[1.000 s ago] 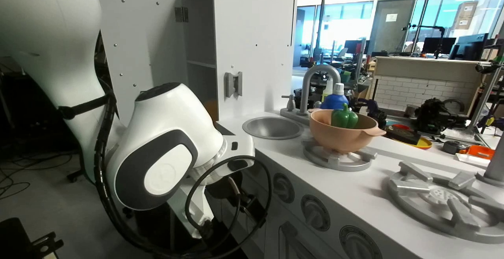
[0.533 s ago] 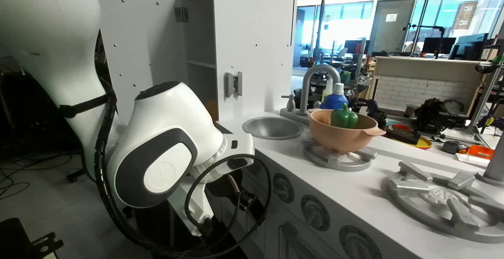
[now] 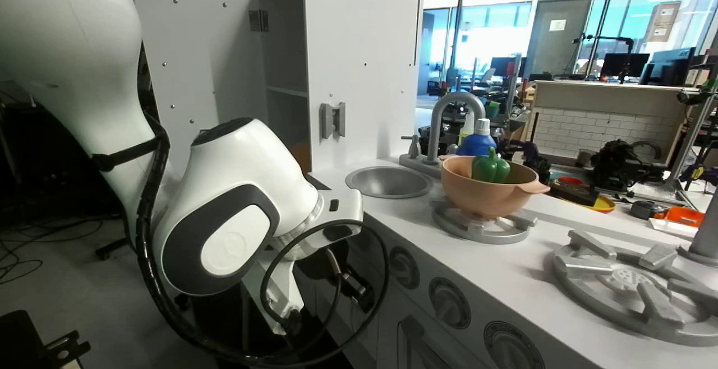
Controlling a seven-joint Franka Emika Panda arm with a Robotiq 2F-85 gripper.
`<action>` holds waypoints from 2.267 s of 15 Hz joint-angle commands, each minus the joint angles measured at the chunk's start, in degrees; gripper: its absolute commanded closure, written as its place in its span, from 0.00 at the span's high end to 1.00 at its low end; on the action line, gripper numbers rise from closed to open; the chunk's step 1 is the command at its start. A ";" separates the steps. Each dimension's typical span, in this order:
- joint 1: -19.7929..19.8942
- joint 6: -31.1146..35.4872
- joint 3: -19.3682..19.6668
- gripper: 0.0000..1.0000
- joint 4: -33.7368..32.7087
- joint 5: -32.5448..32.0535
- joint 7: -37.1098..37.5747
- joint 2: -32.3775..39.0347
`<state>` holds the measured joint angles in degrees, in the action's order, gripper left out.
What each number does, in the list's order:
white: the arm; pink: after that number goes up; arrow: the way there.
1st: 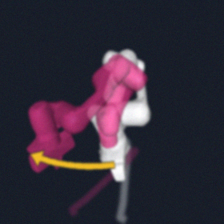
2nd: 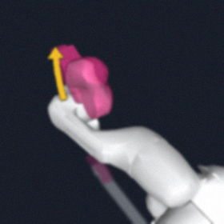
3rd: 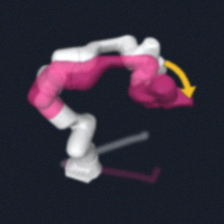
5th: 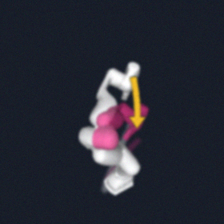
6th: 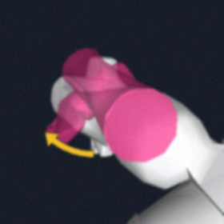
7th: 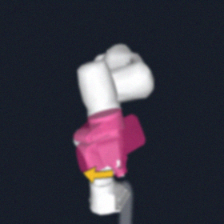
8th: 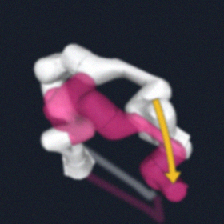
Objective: Open the second cabinet door from the left, put the blue bottle and green pepper inside it, and then close the cabinet door
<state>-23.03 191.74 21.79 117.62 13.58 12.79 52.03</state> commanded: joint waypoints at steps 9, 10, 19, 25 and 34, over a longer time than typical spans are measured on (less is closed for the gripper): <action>-13.24 -6.05 8.39 0.04 -1.81 11.64 8.04 4.94; -13.59 -6.97 8.42 0.04 -1.97 11.48 9.37 5.59; -22.36 -14.22 11.37 0.04 1.45 10.69 20.95 4.20; -28.63 -20.03 13.12 0.04 1.54 8.97 31.94 4.23; -37.37 -26.26 14.57 0.04 2.19 2.01 49.22 1.93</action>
<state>-58.06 169.18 39.48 123.79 19.36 60.14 54.19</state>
